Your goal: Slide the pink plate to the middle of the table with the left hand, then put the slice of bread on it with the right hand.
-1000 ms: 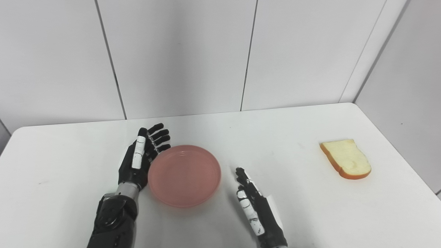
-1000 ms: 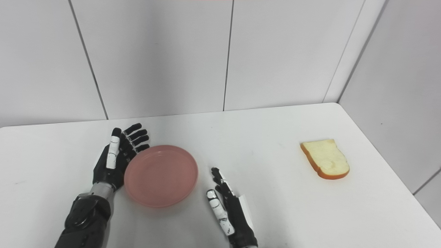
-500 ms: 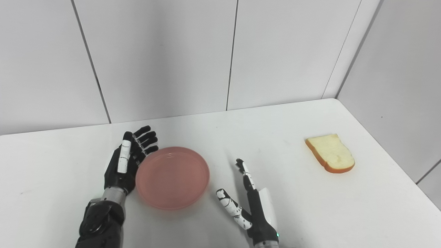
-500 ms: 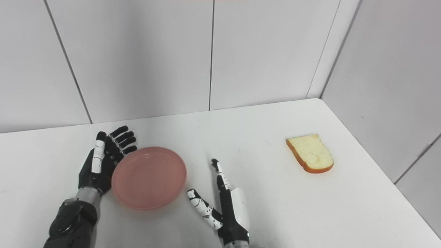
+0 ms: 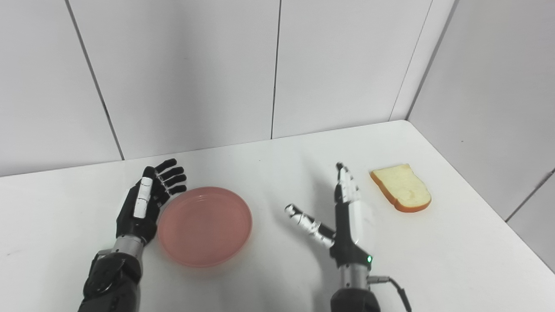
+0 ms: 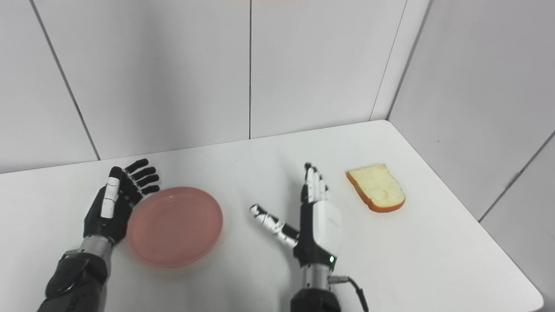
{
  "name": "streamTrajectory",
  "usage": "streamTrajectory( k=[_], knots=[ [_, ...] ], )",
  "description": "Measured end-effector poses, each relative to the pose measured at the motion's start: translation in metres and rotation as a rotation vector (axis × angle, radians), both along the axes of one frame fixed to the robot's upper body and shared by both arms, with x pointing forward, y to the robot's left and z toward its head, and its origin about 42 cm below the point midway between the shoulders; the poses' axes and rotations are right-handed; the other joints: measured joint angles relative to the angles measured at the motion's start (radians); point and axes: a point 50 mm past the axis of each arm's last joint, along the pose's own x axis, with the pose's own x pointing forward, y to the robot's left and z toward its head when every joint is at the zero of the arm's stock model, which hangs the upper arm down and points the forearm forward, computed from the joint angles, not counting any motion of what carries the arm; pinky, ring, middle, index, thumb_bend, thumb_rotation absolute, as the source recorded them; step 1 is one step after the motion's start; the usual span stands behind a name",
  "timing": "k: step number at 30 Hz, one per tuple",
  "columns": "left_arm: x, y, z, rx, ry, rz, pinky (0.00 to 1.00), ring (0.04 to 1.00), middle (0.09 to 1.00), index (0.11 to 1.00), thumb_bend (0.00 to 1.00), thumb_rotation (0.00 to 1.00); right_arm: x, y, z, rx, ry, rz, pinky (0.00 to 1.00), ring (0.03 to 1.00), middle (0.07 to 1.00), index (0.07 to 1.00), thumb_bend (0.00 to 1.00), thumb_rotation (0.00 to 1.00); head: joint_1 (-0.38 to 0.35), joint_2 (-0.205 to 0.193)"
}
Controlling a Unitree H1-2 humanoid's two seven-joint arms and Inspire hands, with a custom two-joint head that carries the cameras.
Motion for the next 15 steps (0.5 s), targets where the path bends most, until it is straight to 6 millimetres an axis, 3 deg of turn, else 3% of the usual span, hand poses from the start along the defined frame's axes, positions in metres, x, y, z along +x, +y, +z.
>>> streamTrajectory(
  k=[7,15],
  knots=[
    [0.002,0.002,0.000,-0.003,-0.001,-0.003,0.63,0.704,0.700,0.686,0.92,0.79,0.015,-0.067,0.019,-0.142,0.033,-0.185,1.00,1.000,1.000,1.000,0.99,0.65,0.002,0.001],
    [0.002,0.003,0.000,-0.009,-0.002,-0.010,0.63,0.694,0.661,0.680,0.89,0.78,0.035,-0.118,0.018,-0.256,0.163,-0.295,1.00,1.000,1.000,1.000,1.00,0.59,0.003,0.000]
  ],
)
